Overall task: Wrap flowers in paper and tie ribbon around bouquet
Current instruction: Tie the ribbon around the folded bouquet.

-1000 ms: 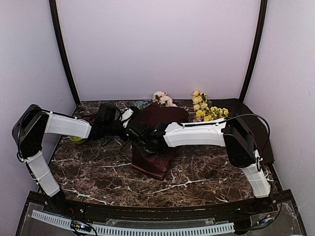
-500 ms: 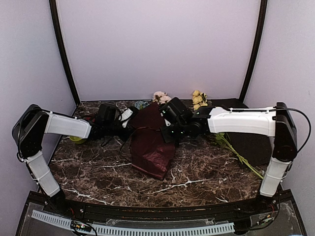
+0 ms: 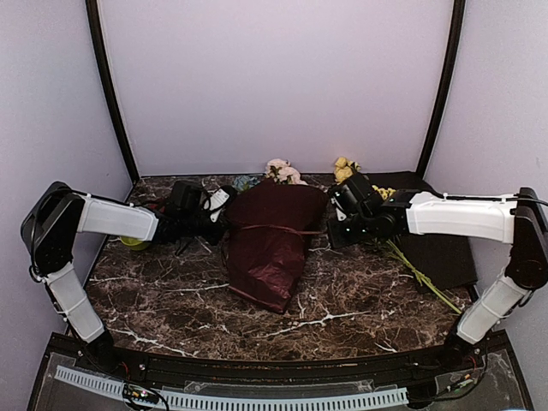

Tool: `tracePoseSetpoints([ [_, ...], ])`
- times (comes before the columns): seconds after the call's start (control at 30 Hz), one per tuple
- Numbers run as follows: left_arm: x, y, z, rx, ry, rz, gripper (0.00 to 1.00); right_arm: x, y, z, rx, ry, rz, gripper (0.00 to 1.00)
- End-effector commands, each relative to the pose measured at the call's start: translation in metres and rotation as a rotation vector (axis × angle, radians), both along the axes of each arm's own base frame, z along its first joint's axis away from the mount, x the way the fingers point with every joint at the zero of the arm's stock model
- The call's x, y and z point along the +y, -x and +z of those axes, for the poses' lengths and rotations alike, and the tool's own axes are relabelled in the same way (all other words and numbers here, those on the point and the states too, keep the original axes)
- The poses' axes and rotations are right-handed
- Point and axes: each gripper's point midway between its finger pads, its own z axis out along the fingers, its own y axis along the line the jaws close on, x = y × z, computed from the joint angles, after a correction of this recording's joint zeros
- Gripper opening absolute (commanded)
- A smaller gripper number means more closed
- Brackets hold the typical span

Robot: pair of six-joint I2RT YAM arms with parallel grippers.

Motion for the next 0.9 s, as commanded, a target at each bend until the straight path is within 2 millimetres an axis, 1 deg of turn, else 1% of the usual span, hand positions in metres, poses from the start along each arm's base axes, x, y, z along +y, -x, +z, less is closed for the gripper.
tracePoseSetpoints([
  [0.0,0.032,-0.009,0.017,-0.032,-0.019,0.14,0.0,-0.022,-0.01,0.004,-0.035,-0.047,-0.062,0.0],
  [0.03,0.037,-0.008,0.016,-0.028,-0.011,0.158,0.0,-0.027,-0.013,-0.001,-0.023,-0.055,-0.071,0.0],
  [0.1,0.041,-0.004,0.014,-0.02,0.001,0.164,0.0,-0.03,-0.016,-0.007,-0.008,-0.059,-0.063,0.0],
  [0.2,0.049,-0.001,0.008,-0.014,-0.025,0.19,0.0,-0.037,-0.016,-0.024,0.05,-0.03,-0.069,0.0],
  [0.27,0.054,0.001,0.003,0.0,-0.037,0.208,0.0,-0.041,-0.01,-0.035,0.125,-0.045,-0.077,0.0],
  [0.33,0.048,0.007,0.003,0.012,-0.015,0.172,0.0,-0.038,0.004,-0.055,0.221,-0.042,-0.049,0.0],
  [0.43,0.036,0.014,0.007,0.011,0.04,0.11,0.0,-0.026,0.03,-0.08,0.332,-0.069,0.046,0.0],
  [0.5,0.03,0.015,0.008,0.011,0.063,0.088,0.0,-0.013,0.04,-0.09,0.375,-0.074,0.114,0.0],
  [0.63,0.024,0.012,0.007,0.028,0.053,0.069,0.0,0.012,0.047,-0.103,0.397,-0.043,0.209,0.0],
  [0.7,0.022,0.012,0.007,0.033,0.055,0.063,0.0,0.019,0.047,-0.108,0.401,-0.028,0.236,0.0],
  [0.73,0.021,0.013,0.008,0.033,0.058,0.057,0.0,0.021,0.046,-0.108,0.397,-0.019,0.241,0.04],
  [0.8,0.019,0.015,0.008,0.031,0.057,0.043,0.0,0.021,0.045,-0.108,0.387,-0.008,0.247,0.15],
  [0.87,0.019,0.016,0.008,0.031,0.054,0.039,0.0,0.02,0.045,-0.105,0.374,-0.003,0.259,0.21],
])
